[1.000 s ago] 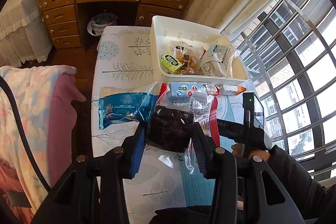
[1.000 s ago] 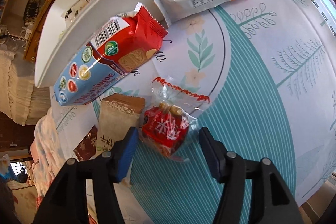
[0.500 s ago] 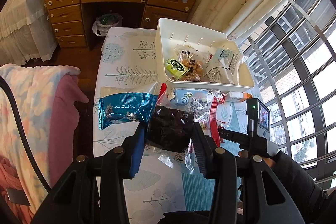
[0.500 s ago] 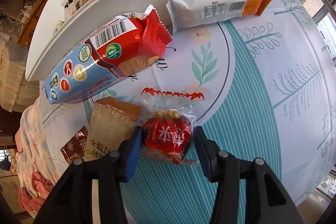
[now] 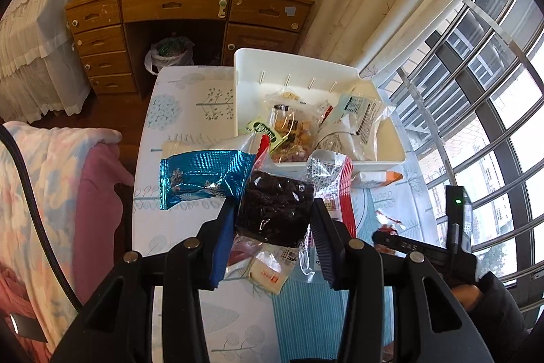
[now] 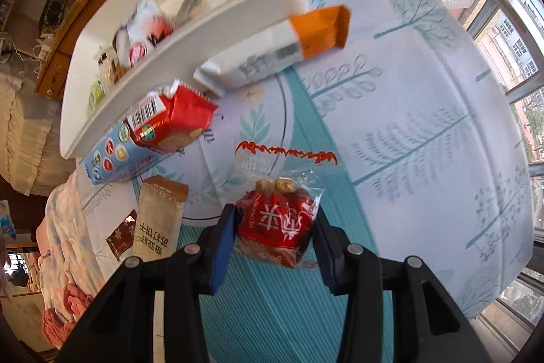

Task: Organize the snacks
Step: 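Carry dark packet and red bag over the white tray and open both tools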

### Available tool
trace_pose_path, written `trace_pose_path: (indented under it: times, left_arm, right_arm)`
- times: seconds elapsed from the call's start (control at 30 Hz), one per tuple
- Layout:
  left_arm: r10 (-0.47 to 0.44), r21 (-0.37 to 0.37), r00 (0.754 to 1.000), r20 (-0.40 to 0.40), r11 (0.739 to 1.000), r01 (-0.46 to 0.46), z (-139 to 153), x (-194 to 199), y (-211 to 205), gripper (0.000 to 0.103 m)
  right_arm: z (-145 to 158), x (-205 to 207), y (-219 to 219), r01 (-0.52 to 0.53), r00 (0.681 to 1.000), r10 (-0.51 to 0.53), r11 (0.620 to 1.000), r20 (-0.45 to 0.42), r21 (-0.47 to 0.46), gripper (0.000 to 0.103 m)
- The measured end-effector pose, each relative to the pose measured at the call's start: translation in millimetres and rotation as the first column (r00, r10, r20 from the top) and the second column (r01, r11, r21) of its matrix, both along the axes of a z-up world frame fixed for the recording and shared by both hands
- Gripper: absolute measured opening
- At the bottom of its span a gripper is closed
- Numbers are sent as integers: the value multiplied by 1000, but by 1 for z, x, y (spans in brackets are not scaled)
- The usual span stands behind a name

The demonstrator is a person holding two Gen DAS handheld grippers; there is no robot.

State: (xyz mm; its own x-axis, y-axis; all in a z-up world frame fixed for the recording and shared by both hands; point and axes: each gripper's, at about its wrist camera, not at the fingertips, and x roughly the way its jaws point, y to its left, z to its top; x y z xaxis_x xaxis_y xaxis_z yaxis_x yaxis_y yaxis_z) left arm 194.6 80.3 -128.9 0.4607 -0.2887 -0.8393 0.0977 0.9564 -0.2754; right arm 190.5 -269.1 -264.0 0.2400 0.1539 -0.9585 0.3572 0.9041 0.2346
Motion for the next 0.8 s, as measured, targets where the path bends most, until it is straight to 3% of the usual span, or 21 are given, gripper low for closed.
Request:
trace_pose_path:
  times: [0.43,0.8]
  left_arm:
    - [31,20,995,95,999,-33,20,45,-42,42]
    - [92,7,987,135,996,-94,13,84,-63,42]
  right_arm:
    - [77,29,-18,-91,976,102,994,195,-63,43]
    - [102,64,-20,-213,904,235,972,357,-101,43]
